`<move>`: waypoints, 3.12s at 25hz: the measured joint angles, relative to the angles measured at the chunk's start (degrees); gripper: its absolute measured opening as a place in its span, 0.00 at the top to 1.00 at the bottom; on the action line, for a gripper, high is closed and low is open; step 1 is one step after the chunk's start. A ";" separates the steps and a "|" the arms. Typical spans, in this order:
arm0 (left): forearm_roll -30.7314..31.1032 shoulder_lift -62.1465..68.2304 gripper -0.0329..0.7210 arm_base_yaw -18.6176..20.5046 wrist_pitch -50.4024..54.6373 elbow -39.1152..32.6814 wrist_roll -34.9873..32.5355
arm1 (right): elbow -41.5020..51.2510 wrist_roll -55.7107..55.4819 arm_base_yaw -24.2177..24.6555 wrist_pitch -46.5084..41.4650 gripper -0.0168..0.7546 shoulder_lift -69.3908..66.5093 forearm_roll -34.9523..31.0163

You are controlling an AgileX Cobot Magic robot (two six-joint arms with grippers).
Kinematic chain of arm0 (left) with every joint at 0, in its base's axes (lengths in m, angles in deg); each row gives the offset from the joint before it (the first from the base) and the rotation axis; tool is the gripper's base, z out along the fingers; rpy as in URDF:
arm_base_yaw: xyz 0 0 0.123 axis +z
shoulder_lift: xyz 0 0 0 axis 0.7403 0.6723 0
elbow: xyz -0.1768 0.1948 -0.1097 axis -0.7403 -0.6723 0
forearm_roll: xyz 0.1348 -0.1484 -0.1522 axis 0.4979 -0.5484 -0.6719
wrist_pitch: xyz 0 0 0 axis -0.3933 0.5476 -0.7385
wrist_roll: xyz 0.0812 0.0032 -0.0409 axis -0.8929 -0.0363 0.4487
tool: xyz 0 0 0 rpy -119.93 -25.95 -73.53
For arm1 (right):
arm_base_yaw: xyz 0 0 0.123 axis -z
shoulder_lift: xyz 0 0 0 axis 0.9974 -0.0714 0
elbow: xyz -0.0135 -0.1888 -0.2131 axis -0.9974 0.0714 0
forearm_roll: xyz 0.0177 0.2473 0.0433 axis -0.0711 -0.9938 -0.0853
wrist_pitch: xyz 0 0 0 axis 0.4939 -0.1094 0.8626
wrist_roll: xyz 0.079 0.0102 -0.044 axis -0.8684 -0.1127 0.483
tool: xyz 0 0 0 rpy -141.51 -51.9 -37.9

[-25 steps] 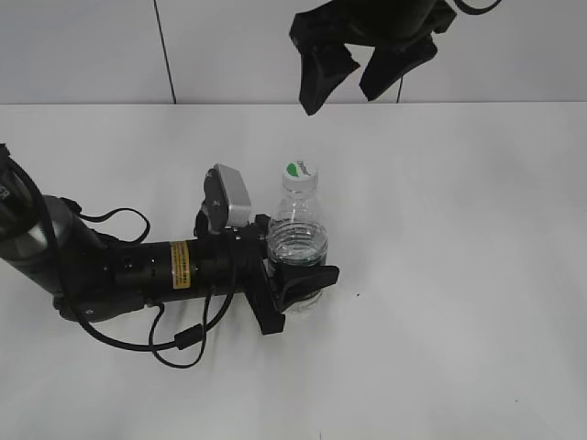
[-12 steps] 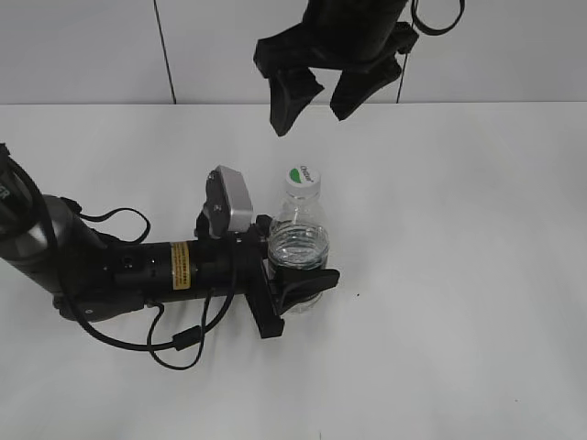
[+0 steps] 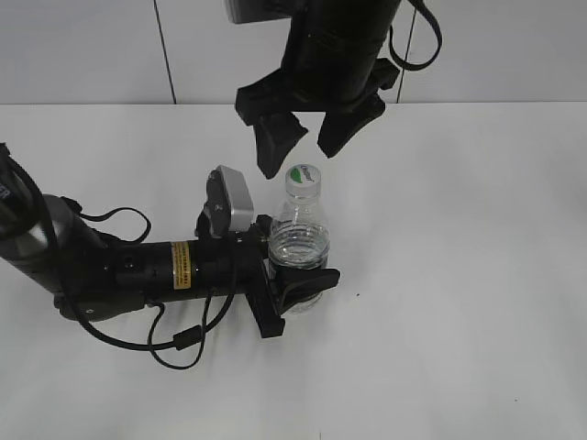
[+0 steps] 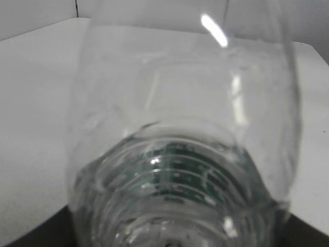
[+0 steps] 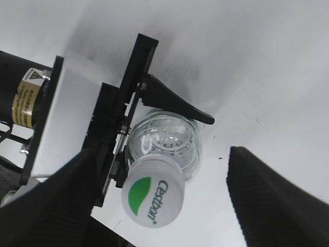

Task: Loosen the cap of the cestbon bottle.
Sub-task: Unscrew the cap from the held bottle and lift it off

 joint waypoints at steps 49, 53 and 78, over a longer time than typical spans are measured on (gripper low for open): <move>-1.05 0.00 0.42 -0.15 0.15 0.00 0.00 | 4.23 0.59 -0.05 -0.27 0.35 1.40 -0.82; -1.07 0.00 0.42 -0.15 0.15 0.00 0.00 | 4.23 0.59 -0.05 -0.27 0.41 1.40 -0.82; -1.39 0.00 0.42 -0.21 0.18 0.00 -0.42 | 4.29 32.27 -0.05 -0.23 0.60 1.65 -1.40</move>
